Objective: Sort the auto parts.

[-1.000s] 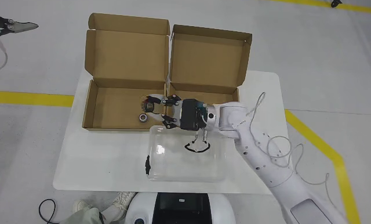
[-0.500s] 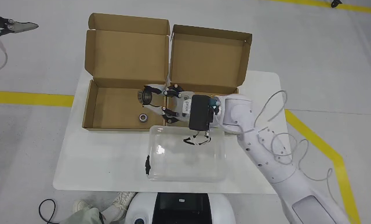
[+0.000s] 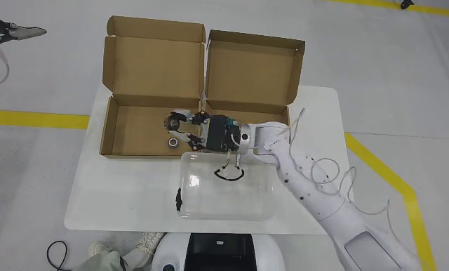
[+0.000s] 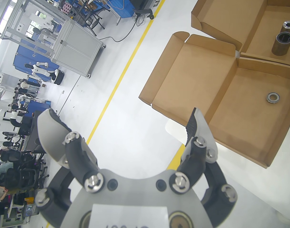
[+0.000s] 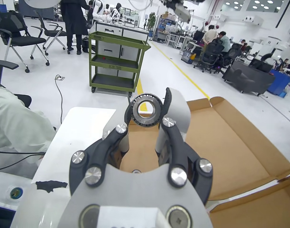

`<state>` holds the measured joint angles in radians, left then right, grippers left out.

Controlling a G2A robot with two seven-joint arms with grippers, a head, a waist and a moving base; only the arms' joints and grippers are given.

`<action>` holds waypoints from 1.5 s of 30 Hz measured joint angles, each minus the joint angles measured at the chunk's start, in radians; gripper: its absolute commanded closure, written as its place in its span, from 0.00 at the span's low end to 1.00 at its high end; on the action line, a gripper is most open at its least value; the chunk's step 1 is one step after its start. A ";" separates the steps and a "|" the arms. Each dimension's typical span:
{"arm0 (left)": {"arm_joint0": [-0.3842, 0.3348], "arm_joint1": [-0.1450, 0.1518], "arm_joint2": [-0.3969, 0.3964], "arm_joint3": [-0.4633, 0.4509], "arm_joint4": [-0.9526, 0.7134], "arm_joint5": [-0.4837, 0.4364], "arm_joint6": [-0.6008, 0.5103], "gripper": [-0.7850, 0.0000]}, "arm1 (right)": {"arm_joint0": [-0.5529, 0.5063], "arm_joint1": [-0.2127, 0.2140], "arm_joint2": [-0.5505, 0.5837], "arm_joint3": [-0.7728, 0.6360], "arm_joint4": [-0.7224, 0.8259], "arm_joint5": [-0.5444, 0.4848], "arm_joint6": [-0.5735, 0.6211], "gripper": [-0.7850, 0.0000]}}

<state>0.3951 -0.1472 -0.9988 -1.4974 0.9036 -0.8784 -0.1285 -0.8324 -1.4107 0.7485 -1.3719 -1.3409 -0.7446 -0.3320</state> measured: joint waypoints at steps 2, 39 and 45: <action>0.000 0.000 0.000 0.000 0.000 0.000 0.000 0.00 | 0.006 -0.008 -0.016 0.036 0.003 0.015 0.013 1.00; 0.000 0.000 0.000 0.000 0.000 0.000 0.000 0.00 | 0.316 -0.338 -0.310 0.749 0.181 0.235 0.427 1.00; 0.000 0.000 0.000 0.000 0.000 0.000 0.000 0.00 | 0.341 -0.382 -0.319 0.843 0.192 0.235 0.431 0.83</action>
<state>0.3951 -0.1472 -0.9988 -1.4974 0.9036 -0.8784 -0.1285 -0.4917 -1.7928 0.4296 -0.5293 -1.1487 -0.5100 0.0988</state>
